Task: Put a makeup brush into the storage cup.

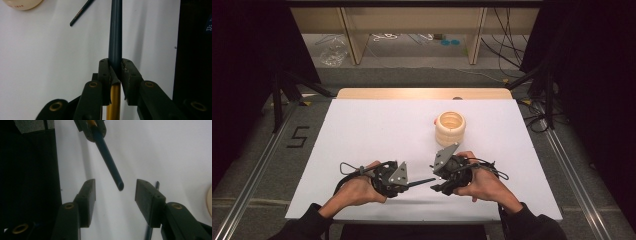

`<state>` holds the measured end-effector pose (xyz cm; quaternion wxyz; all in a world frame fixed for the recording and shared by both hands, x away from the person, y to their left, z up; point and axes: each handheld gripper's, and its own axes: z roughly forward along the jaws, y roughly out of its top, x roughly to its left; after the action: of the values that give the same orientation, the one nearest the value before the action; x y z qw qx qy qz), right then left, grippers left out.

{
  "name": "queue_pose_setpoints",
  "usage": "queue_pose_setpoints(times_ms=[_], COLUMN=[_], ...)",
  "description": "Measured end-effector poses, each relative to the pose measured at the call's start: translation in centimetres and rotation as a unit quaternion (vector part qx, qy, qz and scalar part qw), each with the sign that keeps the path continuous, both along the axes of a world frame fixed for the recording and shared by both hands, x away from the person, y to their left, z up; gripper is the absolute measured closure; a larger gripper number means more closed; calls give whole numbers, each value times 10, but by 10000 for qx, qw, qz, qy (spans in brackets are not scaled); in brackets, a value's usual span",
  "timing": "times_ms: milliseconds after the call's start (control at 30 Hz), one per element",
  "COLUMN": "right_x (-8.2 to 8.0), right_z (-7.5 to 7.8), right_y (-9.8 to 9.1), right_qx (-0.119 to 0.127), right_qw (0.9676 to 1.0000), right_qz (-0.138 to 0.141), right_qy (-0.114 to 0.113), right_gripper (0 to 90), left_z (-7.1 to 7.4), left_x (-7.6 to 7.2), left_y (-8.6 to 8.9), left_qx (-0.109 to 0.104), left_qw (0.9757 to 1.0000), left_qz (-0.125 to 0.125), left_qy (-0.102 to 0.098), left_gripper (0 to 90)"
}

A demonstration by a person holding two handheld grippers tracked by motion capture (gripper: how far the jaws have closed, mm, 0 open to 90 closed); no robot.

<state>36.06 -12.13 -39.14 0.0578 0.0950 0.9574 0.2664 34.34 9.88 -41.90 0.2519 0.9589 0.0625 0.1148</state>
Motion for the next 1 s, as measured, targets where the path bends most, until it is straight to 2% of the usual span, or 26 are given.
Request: queue_pose_setpoints(times_ms=[100, 167, 200, 233, 300, 333, 367, 400, 433, 600, 633, 667, 700, 800, 967, 1000], right_x=[2, 3, 3, 3, 4, 3, 3, 3, 3, 3, 4, 4, 4, 3, 3, 2], right_z=[-3, -5, -6, -8, -10, -10, -11, -12, -13, -16, -17, -18, -18, -20, -22, -23], right_y=[5, 9, 10, 12, 14, 16, 17, 18, 19, 24, 25, 26, 27, 28, 28, 27], right_qx=[-60, -73, -94, -94, -135, -158, -177, -177, -203, -270, -295, -319, -309, -344, -357, -365], right_qw=[9999, 9998, 9998, 9997, 9995, 9994, 9993, 9992, 9990, 9987, 9984, 9983, 9982, 9978, 9972, 9972], right_qz=[94, 156, 149, 160, 187, 186, 171, 215, 238, 287, 334, 368, 410, 486, 574, 570], right_qy=[63, 81, 116, 139, 214, 247, 281, 298, 327, 335, 336, 321, 312, 294, 332, 328], right_gripper=[577, 599, 609, 618, 635, 642, 648, 653, 657, 682, 691, 701, 712, 740, 793, 799], left_z=[-2, -3, -5, -4, -5, -4, -5, -3, -3, -3, -5, -5, -3, -3, -3, -6], left_x=[-1, -2, -3, -2, -5, -4, -6, -5, -6, -7, -8, -8, -7, -7, -8, -11], left_y=[-3, -4, -6, -6, -7, -8, -9, -9, -9, -12, -13, -13, -12, -12, -13, -14], left_qx=[38, 144, 39, 191, 120, 207, 110, 248, 241, 264, 102, 140, 264, 270, 193, -36], left_qw=[10000, 9998, 10000, 9997, 9998, 9996, 9999, 9994, 9995, 9994, 9999, 9998, 9993, 9993, 9995, 9999], left_qz=[-30, -113, -58, -166, -124, -187, -121, -208, -195, -228, -134, -173, -260, -256, -235, -98], left_qy=[-5, -24, 11, -55, -15, -52, -29, -77, -91, -70, -18, -25, -61, -67, 1, 89], left_gripper=[788, 788, 788, 788, 788, 788, 787, 788, 788, 788, 788, 787, 788, 788, 788, 787])
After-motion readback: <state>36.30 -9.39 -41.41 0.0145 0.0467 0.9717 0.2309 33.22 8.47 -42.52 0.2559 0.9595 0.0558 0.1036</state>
